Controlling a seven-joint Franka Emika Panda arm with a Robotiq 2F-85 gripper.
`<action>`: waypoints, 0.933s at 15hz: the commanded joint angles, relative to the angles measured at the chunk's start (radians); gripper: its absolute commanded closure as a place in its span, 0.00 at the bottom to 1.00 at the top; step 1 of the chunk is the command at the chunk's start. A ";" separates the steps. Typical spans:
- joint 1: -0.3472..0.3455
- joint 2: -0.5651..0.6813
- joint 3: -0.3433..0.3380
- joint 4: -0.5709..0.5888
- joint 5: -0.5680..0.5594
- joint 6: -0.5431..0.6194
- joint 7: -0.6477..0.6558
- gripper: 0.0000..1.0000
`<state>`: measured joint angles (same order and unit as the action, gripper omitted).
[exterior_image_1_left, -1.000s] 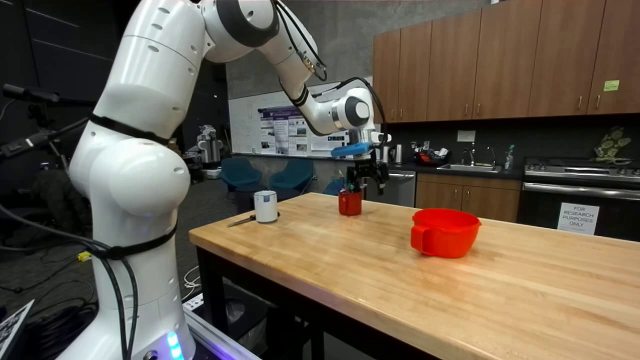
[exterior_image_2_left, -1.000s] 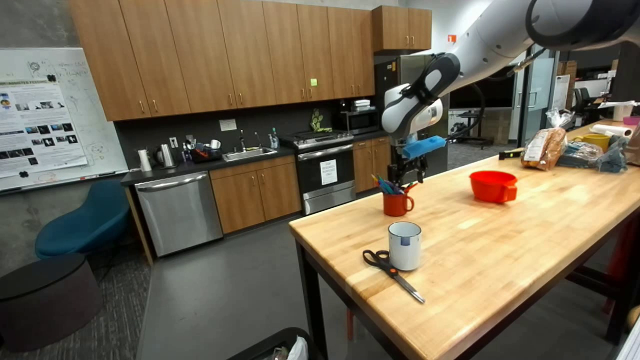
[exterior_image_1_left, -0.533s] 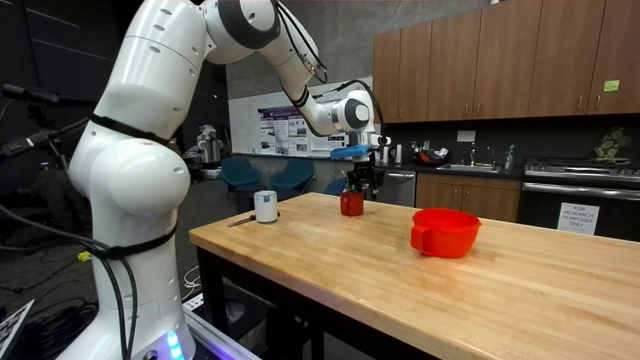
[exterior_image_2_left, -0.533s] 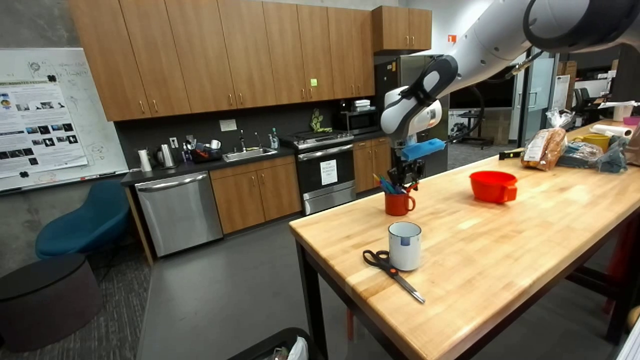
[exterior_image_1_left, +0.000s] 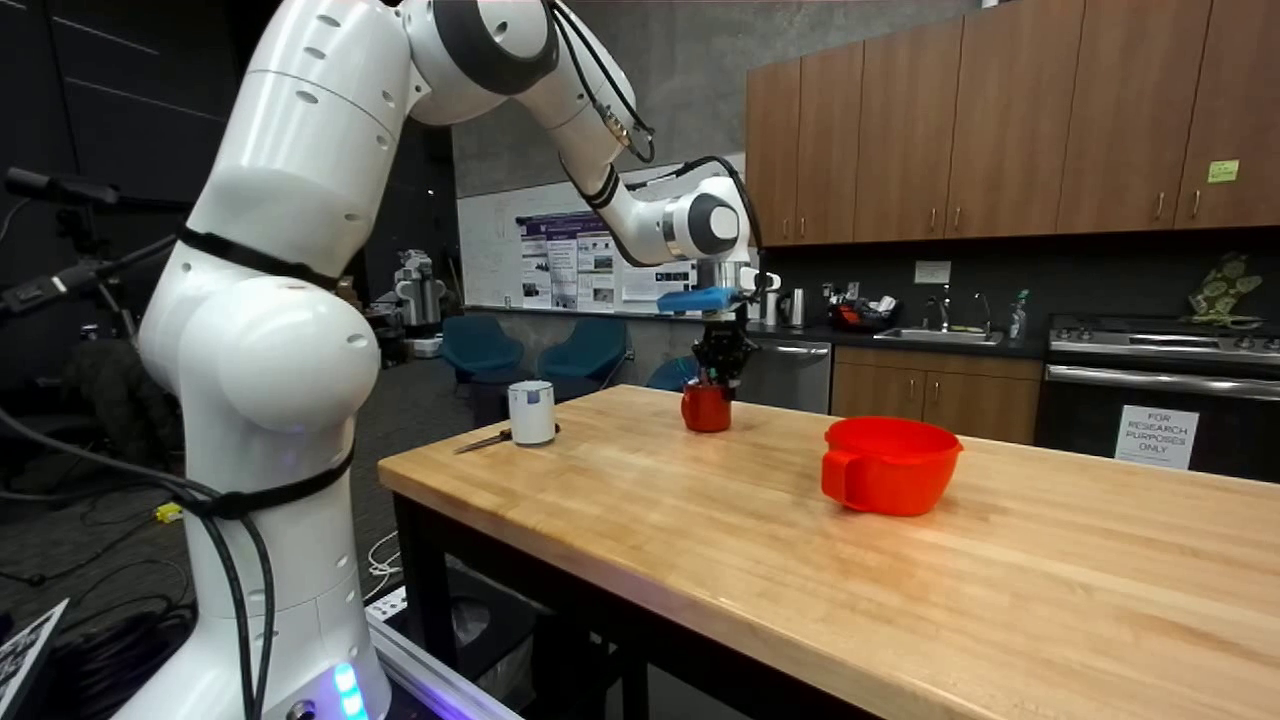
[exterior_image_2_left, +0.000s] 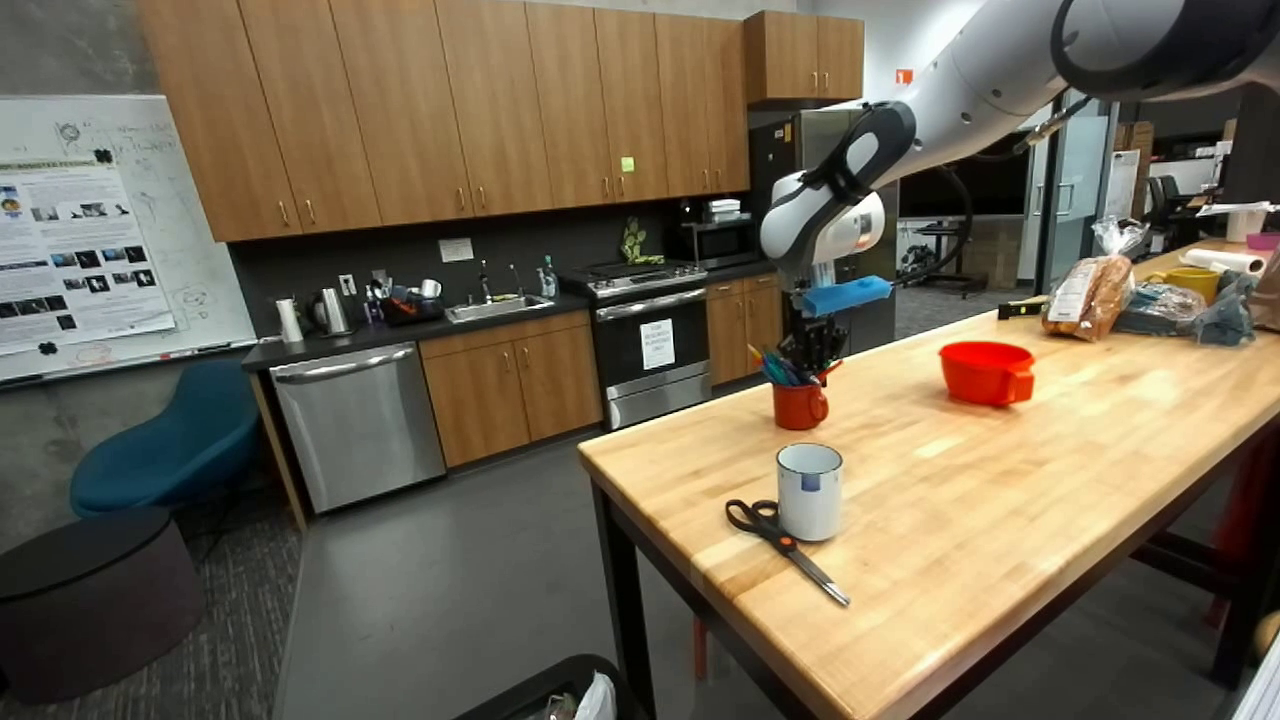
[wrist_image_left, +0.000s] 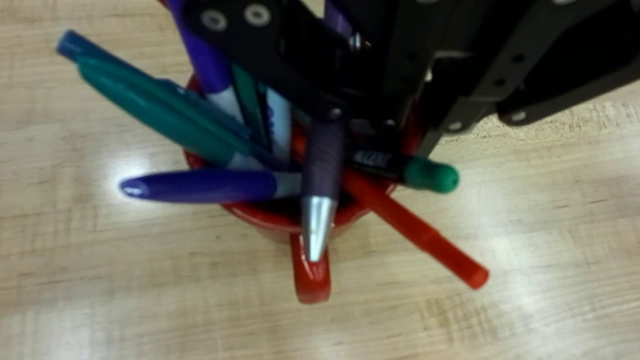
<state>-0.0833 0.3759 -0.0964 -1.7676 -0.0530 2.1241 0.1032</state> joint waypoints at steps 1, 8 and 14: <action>-0.019 -0.042 0.006 -0.019 0.053 -0.050 -0.031 0.98; -0.058 -0.118 -0.014 -0.021 0.107 -0.126 -0.031 0.98; -0.104 -0.211 -0.048 -0.026 0.171 -0.204 -0.028 0.98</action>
<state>-0.1699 0.2456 -0.1290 -1.7687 0.0886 1.9676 0.0878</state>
